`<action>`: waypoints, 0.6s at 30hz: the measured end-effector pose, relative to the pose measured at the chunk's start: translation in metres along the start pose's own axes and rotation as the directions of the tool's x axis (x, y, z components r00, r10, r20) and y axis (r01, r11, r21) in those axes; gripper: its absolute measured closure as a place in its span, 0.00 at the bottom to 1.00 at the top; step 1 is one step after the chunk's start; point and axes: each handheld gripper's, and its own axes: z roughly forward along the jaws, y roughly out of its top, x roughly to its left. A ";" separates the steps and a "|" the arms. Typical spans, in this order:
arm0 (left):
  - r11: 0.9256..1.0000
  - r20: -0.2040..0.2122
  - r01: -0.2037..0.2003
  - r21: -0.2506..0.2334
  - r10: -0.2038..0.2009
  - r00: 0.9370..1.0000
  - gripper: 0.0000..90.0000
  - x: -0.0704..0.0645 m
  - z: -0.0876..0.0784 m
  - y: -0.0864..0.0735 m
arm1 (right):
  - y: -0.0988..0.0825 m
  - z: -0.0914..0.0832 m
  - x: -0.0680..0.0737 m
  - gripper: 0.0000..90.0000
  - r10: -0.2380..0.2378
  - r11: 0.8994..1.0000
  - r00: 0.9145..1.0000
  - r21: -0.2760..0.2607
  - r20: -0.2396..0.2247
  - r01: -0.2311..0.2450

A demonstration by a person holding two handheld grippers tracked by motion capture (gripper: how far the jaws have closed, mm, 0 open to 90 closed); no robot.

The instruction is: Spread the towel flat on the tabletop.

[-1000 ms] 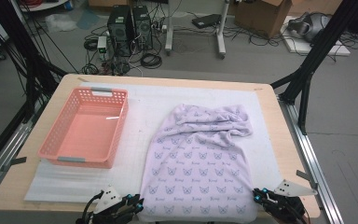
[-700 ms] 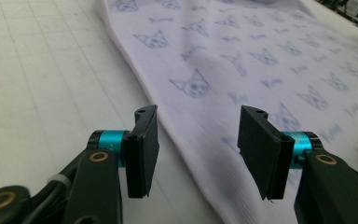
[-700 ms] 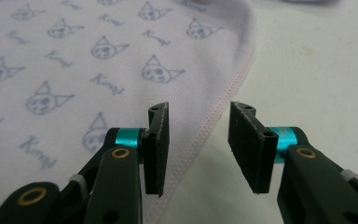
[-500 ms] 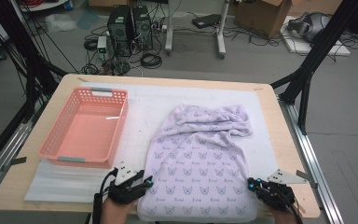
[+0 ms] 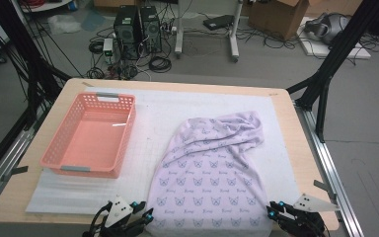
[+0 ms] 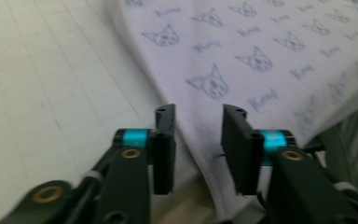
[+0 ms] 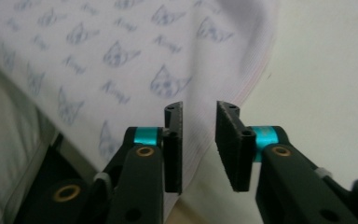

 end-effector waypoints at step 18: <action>0.998 0.040 0.053 -0.018 -0.053 0.998 0.56 0.036 0.054 0.051 | 0.024 0.020 -0.036 0.86 0.092 0.994 0.980 -0.072 0.177 -0.080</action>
